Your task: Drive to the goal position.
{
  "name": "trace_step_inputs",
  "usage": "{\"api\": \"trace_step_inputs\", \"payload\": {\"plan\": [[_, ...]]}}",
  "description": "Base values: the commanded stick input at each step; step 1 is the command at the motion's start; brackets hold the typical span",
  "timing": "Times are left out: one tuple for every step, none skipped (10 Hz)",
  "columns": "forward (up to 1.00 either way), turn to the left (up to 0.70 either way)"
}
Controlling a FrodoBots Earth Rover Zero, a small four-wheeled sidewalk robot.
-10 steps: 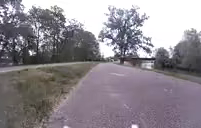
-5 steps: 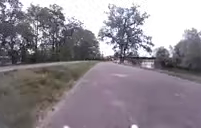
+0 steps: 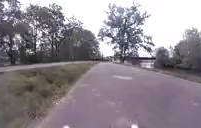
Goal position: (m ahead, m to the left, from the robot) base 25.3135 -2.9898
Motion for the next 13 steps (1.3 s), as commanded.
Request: {"api": "trace_step_inputs", "payload": {"plan": [[1.0,0.0],[1.0,0.0],[1.0,0.0],[1.0,0.0],[1.0,0.0],[1.0,0.0],[1.0,0.0],[1.0,0.0],[1.0,0.0],[1.0,0.0],[1.0,0.0],[1.0,0.0],[1.0,0.0]]}}
